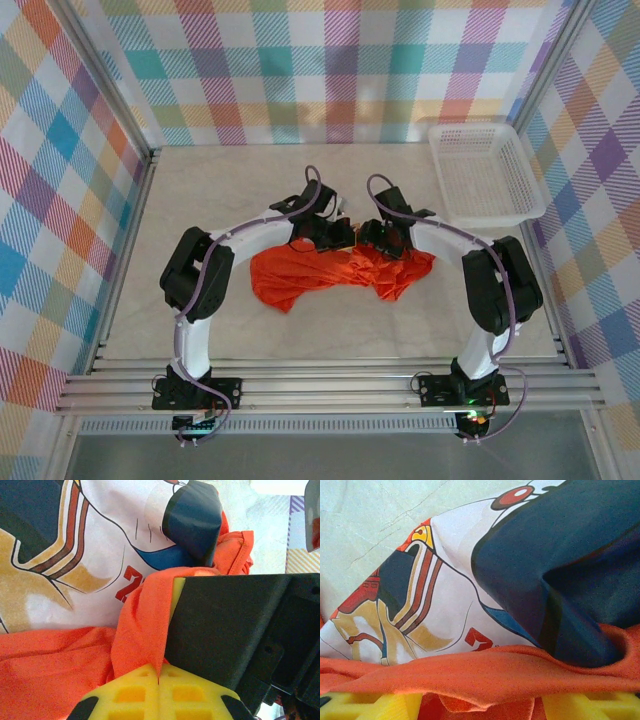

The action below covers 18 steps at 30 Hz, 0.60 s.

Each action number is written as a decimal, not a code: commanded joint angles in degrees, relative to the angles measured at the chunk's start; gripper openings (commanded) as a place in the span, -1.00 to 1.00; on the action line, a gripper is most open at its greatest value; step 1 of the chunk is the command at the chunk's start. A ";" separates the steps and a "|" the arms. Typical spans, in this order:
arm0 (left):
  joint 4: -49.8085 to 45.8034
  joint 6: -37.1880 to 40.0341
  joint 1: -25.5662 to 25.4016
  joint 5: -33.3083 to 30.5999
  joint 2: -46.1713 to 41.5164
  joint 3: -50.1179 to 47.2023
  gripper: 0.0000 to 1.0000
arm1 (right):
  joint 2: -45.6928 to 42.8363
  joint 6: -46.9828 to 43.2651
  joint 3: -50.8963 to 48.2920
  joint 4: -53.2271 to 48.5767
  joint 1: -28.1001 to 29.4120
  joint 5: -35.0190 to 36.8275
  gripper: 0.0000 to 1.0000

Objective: Fold the inside-out t-shirt

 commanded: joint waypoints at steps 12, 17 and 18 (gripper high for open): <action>-0.08 1.01 0.35 0.51 -3.07 -1.48 -1.00 | 0.11 -1.74 4.23 -5.83 0.30 -1.10 -1.00; -0.35 1.73 1.79 0.25 -2.28 -1.40 -1.00 | -7.89 -7.67 6.44 -15.42 0.30 -3.45 -1.00; -0.42 1.78 2.15 0.07 -1.99 -1.27 -1.00 | -10.42 -8.89 6.67 -17.07 0.30 -3.60 -1.00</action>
